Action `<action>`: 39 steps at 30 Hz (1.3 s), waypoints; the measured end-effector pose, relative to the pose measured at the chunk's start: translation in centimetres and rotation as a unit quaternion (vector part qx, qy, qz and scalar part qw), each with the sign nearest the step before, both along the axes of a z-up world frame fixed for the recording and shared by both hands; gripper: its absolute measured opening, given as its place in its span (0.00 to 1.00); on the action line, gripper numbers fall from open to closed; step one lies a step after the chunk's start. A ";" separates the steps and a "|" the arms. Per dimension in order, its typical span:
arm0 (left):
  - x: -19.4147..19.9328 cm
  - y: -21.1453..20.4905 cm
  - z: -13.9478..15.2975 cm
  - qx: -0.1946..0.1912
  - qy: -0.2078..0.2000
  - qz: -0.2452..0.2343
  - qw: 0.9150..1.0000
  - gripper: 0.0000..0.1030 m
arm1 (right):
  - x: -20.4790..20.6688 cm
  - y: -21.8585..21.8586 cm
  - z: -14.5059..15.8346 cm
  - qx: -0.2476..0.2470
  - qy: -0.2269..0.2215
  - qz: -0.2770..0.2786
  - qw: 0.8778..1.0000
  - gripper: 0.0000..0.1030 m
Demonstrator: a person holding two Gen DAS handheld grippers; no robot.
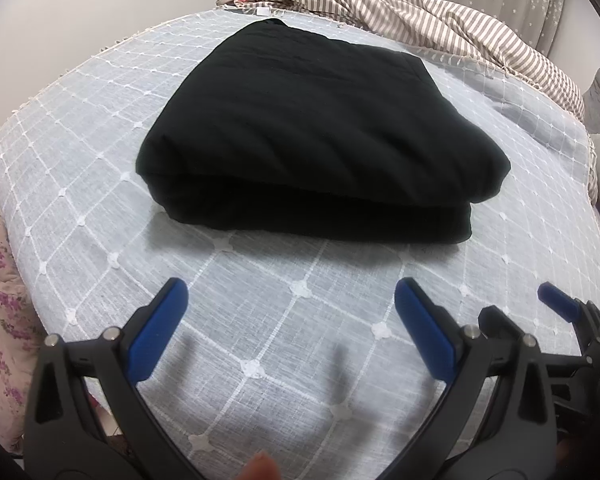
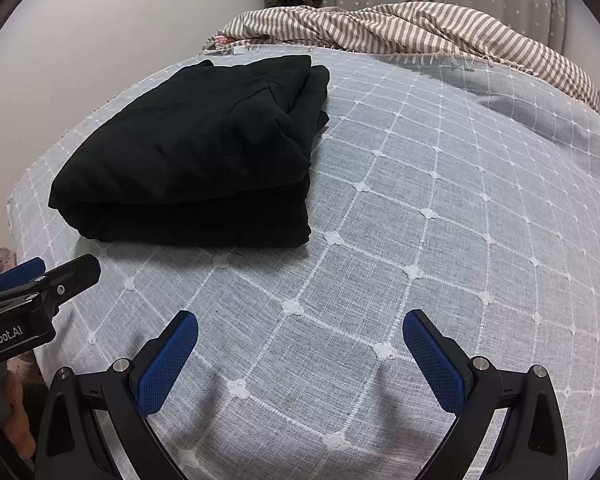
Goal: Fold large clothes
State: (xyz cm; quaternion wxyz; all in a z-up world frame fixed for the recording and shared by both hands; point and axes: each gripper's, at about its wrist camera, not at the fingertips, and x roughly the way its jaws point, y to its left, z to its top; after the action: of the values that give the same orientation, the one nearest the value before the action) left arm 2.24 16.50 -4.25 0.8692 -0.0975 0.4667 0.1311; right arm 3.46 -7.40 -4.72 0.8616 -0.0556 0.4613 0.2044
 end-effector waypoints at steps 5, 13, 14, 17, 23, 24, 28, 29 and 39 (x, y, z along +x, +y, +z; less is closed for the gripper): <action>0.1 0.0 -0.1 -0.001 0.001 -0.003 1.000 1.00 | 0.0 0.0 -0.1 -0.001 0.001 0.000 1.000 1.00; 0.2 0.1 -0.1 -0.002 0.001 -0.003 1.000 1.00 | 0.0 0.1 -0.2 -0.003 0.002 0.002 1.000 1.00; 0.2 0.1 -0.1 -0.002 0.001 -0.003 1.000 1.00 | 0.0 0.1 -0.2 -0.003 0.002 0.002 1.000 1.00; 0.2 0.1 -0.1 -0.002 0.001 -0.004 1.000 1.00 | 0.0 0.1 -0.2 -0.003 0.001 0.002 1.000 1.00; 0.2 0.1 -0.2 -0.003 0.002 -0.005 1.000 1.00 | 0.0 0.0 -0.2 -0.002 0.001 0.001 1.000 1.00; 0.3 0.1 -0.2 -0.003 0.002 -0.004 1.000 1.00 | 0.0 0.0 -0.2 -0.002 0.001 0.001 1.000 1.00; 0.3 0.1 -0.2 -0.003 0.003 -0.005 1.000 1.00 | 0.0 0.0 -0.2 -0.002 0.002 0.001 1.000 1.00; 0.3 0.1 -0.2 -0.003 0.003 -0.005 1.000 1.00 | 0.0 0.0 -0.2 -0.002 0.001 0.001 1.000 1.00; 0.5 0.0 -0.6 -0.012 0.005 -0.011 1.000 1.00 | 0.0 0.0 -0.2 0.003 0.005 0.001 1.000 1.00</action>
State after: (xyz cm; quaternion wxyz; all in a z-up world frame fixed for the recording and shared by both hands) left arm 2.71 16.51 -4.86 0.8670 -0.1020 0.4737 0.1164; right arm 3.46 -7.37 -4.93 0.8589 -0.0528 0.4654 0.2073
